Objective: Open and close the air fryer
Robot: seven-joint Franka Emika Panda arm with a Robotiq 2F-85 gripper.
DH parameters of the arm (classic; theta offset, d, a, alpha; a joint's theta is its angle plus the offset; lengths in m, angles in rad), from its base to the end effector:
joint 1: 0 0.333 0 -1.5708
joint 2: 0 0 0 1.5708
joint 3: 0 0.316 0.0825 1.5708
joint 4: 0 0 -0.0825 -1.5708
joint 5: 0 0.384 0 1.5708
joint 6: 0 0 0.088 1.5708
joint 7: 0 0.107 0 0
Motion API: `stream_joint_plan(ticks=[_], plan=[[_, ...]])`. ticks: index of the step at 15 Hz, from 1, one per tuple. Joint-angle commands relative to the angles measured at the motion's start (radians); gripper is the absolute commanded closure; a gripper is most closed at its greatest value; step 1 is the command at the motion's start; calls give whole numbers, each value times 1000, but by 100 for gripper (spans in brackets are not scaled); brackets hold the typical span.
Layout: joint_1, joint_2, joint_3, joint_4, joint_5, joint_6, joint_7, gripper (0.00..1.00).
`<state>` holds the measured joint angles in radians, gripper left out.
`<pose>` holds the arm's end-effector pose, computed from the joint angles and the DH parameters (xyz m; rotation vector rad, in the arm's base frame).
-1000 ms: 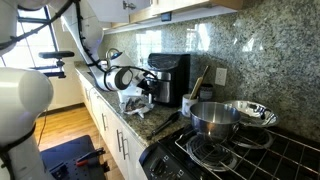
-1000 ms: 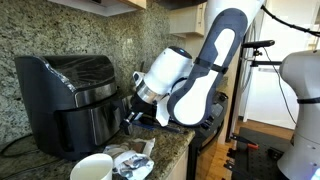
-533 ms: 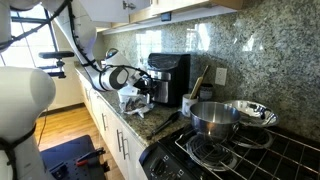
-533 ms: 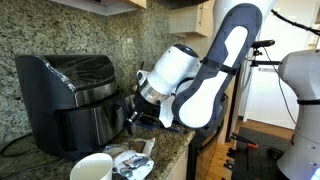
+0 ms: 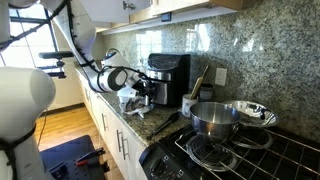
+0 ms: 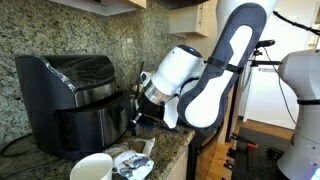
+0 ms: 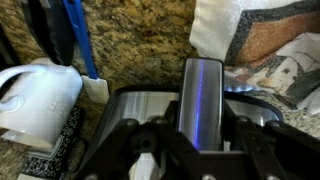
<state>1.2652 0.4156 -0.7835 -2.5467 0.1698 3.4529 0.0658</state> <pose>0.4519 0.2058 0.2373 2.8324 0.5339 1.0156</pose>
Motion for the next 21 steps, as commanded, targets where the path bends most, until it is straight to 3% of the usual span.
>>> stream_joint_plan(ticks=[1,21], plan=[[-17,-65,-2,-72,-31,0,-22,84],[11,-114,-37,-161,-8,-5,-26,84]])
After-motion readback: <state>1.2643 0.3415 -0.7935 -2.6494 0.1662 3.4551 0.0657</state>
